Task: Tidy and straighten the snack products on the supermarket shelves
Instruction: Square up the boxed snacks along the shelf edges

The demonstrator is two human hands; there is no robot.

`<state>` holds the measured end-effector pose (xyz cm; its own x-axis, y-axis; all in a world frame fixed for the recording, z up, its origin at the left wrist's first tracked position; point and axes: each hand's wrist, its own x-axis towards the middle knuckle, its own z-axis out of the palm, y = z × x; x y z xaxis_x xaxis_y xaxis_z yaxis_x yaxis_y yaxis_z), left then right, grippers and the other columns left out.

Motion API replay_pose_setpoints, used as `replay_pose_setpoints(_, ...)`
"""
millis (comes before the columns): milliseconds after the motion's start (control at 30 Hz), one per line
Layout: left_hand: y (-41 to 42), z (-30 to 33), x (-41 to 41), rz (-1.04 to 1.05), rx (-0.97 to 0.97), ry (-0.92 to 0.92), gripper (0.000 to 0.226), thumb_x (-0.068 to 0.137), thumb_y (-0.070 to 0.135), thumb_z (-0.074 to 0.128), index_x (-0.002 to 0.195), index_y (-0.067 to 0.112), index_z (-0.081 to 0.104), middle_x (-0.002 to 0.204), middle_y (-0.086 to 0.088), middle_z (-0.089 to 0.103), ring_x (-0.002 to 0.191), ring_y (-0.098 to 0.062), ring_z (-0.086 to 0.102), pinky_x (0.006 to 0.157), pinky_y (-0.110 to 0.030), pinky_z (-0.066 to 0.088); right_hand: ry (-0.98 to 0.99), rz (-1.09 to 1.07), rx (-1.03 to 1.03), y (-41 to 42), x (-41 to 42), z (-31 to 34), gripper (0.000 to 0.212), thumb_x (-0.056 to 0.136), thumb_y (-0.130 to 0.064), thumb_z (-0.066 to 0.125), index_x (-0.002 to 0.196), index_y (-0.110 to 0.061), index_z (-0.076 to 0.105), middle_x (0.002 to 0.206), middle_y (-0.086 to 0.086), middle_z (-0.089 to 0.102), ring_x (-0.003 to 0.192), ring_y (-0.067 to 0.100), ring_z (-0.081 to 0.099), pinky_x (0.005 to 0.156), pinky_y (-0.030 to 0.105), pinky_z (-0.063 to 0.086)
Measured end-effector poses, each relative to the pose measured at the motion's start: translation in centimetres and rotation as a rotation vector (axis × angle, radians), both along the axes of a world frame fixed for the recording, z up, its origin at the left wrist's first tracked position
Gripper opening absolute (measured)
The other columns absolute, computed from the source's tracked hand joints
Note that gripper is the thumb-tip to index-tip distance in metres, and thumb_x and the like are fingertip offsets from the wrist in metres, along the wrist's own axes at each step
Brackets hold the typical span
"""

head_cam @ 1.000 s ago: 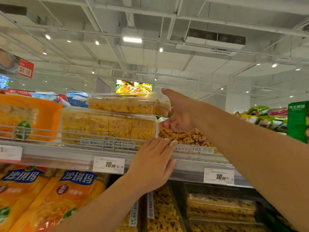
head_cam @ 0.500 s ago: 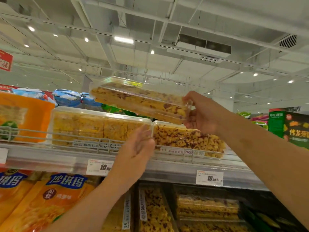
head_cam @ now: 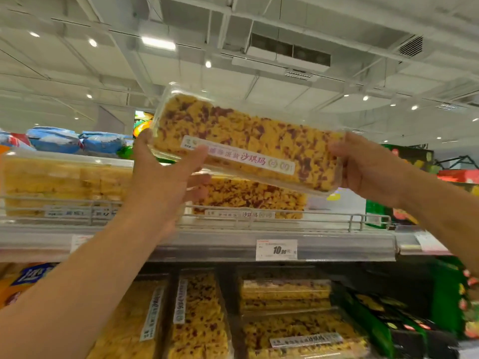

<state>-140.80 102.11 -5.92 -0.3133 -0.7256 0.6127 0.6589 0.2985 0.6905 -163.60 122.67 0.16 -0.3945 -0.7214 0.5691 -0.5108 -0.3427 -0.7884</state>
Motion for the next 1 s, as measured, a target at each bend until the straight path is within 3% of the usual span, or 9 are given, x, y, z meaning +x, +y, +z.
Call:
replay_pose_setpoints(67, 0.0, 0.7, -0.7, 0.209, -0.086, -0.098, 0.058, 0.073, 0.037, 0.084, 0.113, 0.051, 0.045, 0.103, 0.005, 0.071, 0.086, -0.02, 0.073, 0.056, -0.033, 0.056, 0.02, 0.013, -0.02, 1.0, -1.9, 0.6, 0.057, 0.082, -0.023, 0.061, 0.135, -0.009, 0.046, 0.118, 0.017, 0.062, 0.101, 0.033, 0.057, 0.081, 0.043, 0.054)
replay_pose_setpoints(133, -0.2, 0.9, -1.6, 0.549, -0.236, -0.226, 0.042, 0.072, 0.049, 0.081, 0.096, 0.05, 0.047, 0.103, 0.011, 0.065, 0.093, -0.016, 0.066, 0.067, -0.037, 0.056, 0.041, 0.034, -0.035, 1.6, -3.8, 0.8, 0.053, 0.079, -0.018, 0.063, 0.131, -0.017, 0.051, 0.111, 0.012, 0.067, 0.094, 0.029, 0.064, 0.074, 0.039, 0.059)
replay_pose_setpoints(200, -0.1, 0.6, -2.6, 0.822, -0.381, -0.301, 0.036, 0.076, 0.049, 0.077, 0.096, 0.038, 0.05, 0.095, 0.009, 0.059, 0.088, -0.016, 0.059, 0.068, -0.03, 0.045, 0.073, 0.047, -0.045, 1.9, -5.5, 0.4, 0.055, 0.077, -0.013, 0.063, 0.13, -0.023, 0.051, 0.101, 0.008, 0.069, 0.088, 0.025, 0.068, 0.073, 0.037, 0.061)
replay_pose_setpoints(267, 0.4, -0.1, -3.6, 0.908, -0.425, -0.34, 0.028, 0.081, 0.045, 0.075, 0.099, 0.03, 0.059, 0.088, 0.012, 0.057, 0.082, -0.013, 0.056, 0.066, -0.026, 0.038, 0.102, 0.06, -0.036, 1.7, -6.9, -0.3, 0.057, 0.076, -0.011, 0.063, 0.13, -0.025, 0.049, 0.09, 0.005, 0.072, 0.085, 0.024, 0.07, 0.074, 0.037, 0.061)
replay_pose_setpoints(367, 0.9, -1.0, -5.0, 1.058, -0.446, -0.483, 0.035, 0.085, 0.042, 0.07, 0.111, 0.018, 0.068, 0.102, -0.005, 0.066, 0.099, -0.026, 0.059, 0.079, -0.04, 0.043, 0.133, 0.086, -0.015, 0.9, -8.7, -1.4, 0.052, 0.079, -0.008, 0.063, 0.125, -0.027, 0.048, 0.08, 0.0, 0.074, 0.081, 0.022, 0.072, 0.071, 0.034, 0.061)
replay_pose_setpoints(533, 1.1, -2.2, -5.9, 1.169, -0.472, -0.605, 0.036, 0.086, 0.042, 0.069, 0.101, 0.009, 0.067, 0.1, -0.016, 0.065, 0.099, -0.034, 0.058, 0.082, -0.044, 0.045, 0.17, 0.055, -0.006, -0.6, -10.4, -2.1, 0.046, 0.089, 0.004, 0.058, 0.119, -0.03, 0.05, 0.079, 0.0, 0.074, 0.081, 0.022, 0.072, 0.07, 0.033, 0.06)
replay_pose_setpoints(667, 1.0, -3.1, -6.2, 1.209, -0.463, -0.695, 0.047, 0.081, 0.045, 0.073, 0.11, 0.01, 0.064, 0.104, -0.012, 0.066, 0.102, -0.034, 0.058, 0.087, -0.049, 0.047, 0.183, 0.001, 0.053, -1.1, -10.8, -3.0, 0.048, 0.089, 0.002, 0.061, 0.124, -0.029, 0.049, 0.084, 0.001, 0.075, 0.085, 0.023, 0.073, 0.073, 0.034, 0.06)
replay_pose_setpoints(900, -0.1, -4.0, -6.2, 1.295, -0.486, -0.77, 0.03, 0.088, 0.044, 0.063, 0.095, 0.015, 0.064, 0.101, -0.011, 0.065, 0.106, -0.037, 0.051, 0.085, -0.049, 0.04, 0.141, -0.078, 0.101, -1.6, -10.8, -4.7, 0.05, 0.089, 0.002, 0.062, 0.13, -0.024, 0.049, 0.121, 0.008, 0.056, 0.101, 0.025, 0.065, 0.07, 0.033, 0.06)
replay_pose_setpoints(1000, -0.9, -4.2, -6.0, 1.332, -0.502, -0.767, 0.038, 0.087, 0.043, 0.063, 0.112, 0.014, 0.06, 0.112, -0.016, 0.062, 0.113, -0.041, 0.046, 0.091, -0.054, 0.037, 0.135, -0.071, 0.126, -2.1, -10.6, -4.6, 0.047, 0.088, 0.0, 0.065, 0.123, -0.028, 0.051, 0.117, 0.001, 0.056, 0.104, 0.025, 0.063, 0.073, 0.036, 0.061)
